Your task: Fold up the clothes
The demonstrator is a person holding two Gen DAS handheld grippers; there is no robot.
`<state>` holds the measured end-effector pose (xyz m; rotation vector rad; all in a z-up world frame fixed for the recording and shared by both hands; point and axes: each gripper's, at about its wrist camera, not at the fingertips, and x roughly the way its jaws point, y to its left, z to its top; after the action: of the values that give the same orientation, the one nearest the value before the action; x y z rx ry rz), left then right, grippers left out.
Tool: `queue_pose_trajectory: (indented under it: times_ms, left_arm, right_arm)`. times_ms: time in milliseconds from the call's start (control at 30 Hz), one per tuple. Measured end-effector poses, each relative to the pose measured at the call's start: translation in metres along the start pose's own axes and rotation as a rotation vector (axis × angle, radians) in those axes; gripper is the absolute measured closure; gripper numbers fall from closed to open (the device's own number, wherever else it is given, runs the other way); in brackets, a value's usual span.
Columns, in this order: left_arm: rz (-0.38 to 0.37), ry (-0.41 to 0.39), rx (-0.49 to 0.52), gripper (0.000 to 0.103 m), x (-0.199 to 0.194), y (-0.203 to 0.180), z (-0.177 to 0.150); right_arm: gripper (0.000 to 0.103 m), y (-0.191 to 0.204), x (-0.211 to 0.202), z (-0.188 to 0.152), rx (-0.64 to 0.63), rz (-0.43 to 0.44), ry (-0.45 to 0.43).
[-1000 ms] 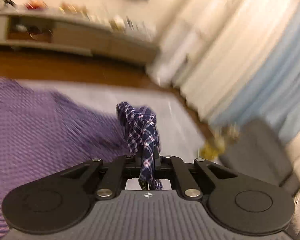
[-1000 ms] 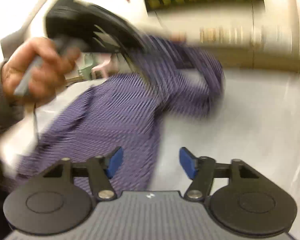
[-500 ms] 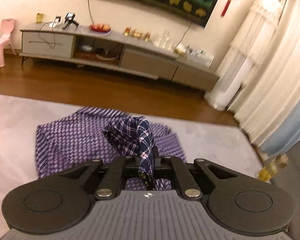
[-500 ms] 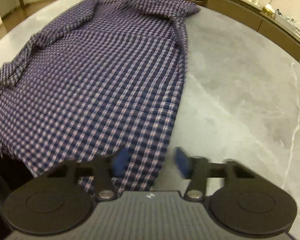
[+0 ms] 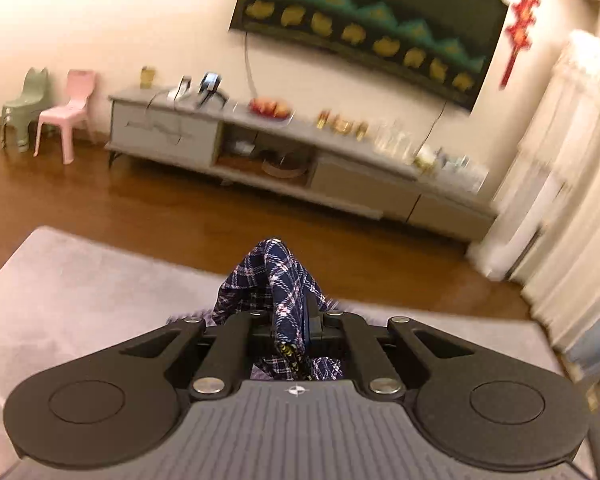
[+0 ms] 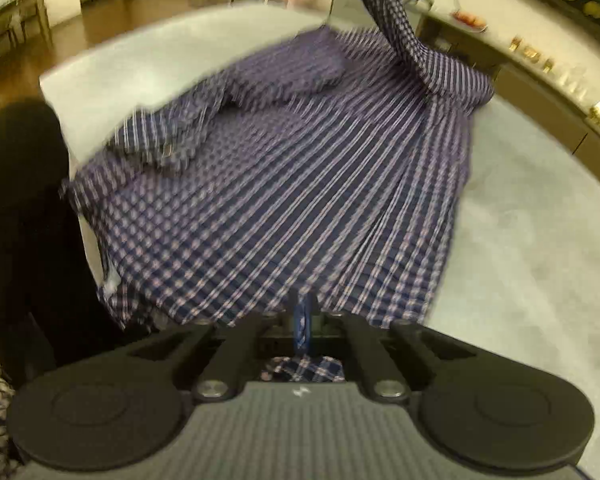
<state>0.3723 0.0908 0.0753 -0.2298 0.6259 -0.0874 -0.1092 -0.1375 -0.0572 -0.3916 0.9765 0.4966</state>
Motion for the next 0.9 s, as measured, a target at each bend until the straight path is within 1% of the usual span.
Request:
queue_pose_trajectory:
  times_ms: [33,67,100,133,167,200,233,267,300,333,367,400,433,467,533,567,600,667,700,767,833,867,900]
  left_arm:
    - [-0.005,0.007,0.005,0.097,0.002,0.002,-0.004]
    - [-0.015,0.009,0.009,0.097,0.003,0.003,-0.008]
    - [-0.025,0.011,0.013,0.097,0.004,0.004,-0.012]
    - [-0.043,0.008,0.015,0.097,0.003,0.007,-0.016]
    - [-0.065,0.0,0.026,0.097,-0.002,0.005,-0.022]
    - [-0.087,-0.01,0.04,0.097,-0.007,0.002,-0.027]
    - [-0.116,-0.023,0.071,0.097,-0.012,-0.007,-0.031]
    - [-0.147,-0.039,0.107,0.097,-0.017,-0.018,-0.035]
    - [-0.199,-0.064,0.166,0.097,-0.028,-0.036,-0.041]
    - [-0.273,-0.087,0.252,0.097,-0.043,-0.06,-0.052]
    - [-0.352,-0.109,0.344,0.097,-0.058,-0.085,-0.066]
    - [-0.426,-0.106,0.458,0.097,-0.071,-0.114,-0.087]
    - [-0.47,-0.072,0.556,0.097,-0.075,-0.138,-0.112]
    - [-0.496,-0.015,0.629,0.097,-0.073,-0.157,-0.14]
    - [-0.493,0.1,0.726,0.097,-0.056,-0.177,-0.191]
    - [-0.472,0.142,0.758,0.097,-0.046,-0.181,-0.213]
    - [-0.446,0.178,0.785,0.097,-0.036,-0.182,-0.232]
    - [-0.426,0.236,0.793,0.097,-0.022,-0.179,-0.256]
    - [-0.428,0.257,0.796,0.097,-0.018,-0.177,-0.265]
    - [-0.454,0.279,0.801,0.096,-0.019,-0.175,-0.274]
    - [-0.465,0.292,0.821,0.095,-0.025,-0.177,-0.282]
    - [-0.47,0.298,0.832,0.092,-0.029,-0.178,-0.286]
    - [-0.474,0.304,0.844,0.086,-0.033,-0.179,-0.291]
  right_arm:
    - [0.087,-0.003,-0.003,-0.001,0.006,0.028,0.005]
    - [0.084,-0.006,-0.005,-0.002,0.013,0.057,0.01]
    - [0.084,-0.01,-0.008,-0.002,0.019,0.085,0.015]
    - [0.081,-0.013,-0.011,-0.003,0.025,0.114,0.019]
    - [0.073,-0.025,-0.021,0.003,0.063,0.176,-0.006]
    - [0.07,-0.044,-0.033,0.01,0.11,0.225,-0.044]
    - [0.069,-0.063,-0.045,0.018,0.157,0.273,-0.082]
    - [0.069,-0.081,-0.048,0.028,0.198,0.29,-0.12]
    - [0.069,-0.101,-0.048,0.038,0.235,0.276,-0.153]
    - [0.069,-0.122,-0.049,0.048,0.271,0.261,-0.186]
    - [0.068,-0.142,-0.05,0.058,0.308,0.245,-0.219]
    - [0.068,-0.163,-0.039,0.06,0.384,0.256,-0.234]
    - [0.067,-0.185,-0.028,0.062,0.462,0.267,-0.249]
    - [0.067,-0.206,-0.017,0.064,0.539,0.277,-0.264]
    - [0.067,-0.249,0.006,0.068,0.695,0.298,-0.294]
    - [0.067,-0.261,0.022,0.063,0.774,0.362,-0.308]
    - [0.067,-0.266,0.033,0.055,0.834,0.421,-0.3]
    - [0.067,-0.276,0.057,0.039,0.953,0.54,-0.282]
    - [0.066,-0.276,0.06,0.037,0.951,0.553,-0.269]
    - [0.057,-0.276,0.065,0.031,0.947,0.578,-0.241]
    - [0.056,-0.271,0.069,0.034,0.945,0.583,-0.229]
    - [0.056,-0.268,0.071,0.035,0.944,0.586,-0.223]
    - [0.055,-0.266,0.074,0.036,0.943,0.589,-0.217]
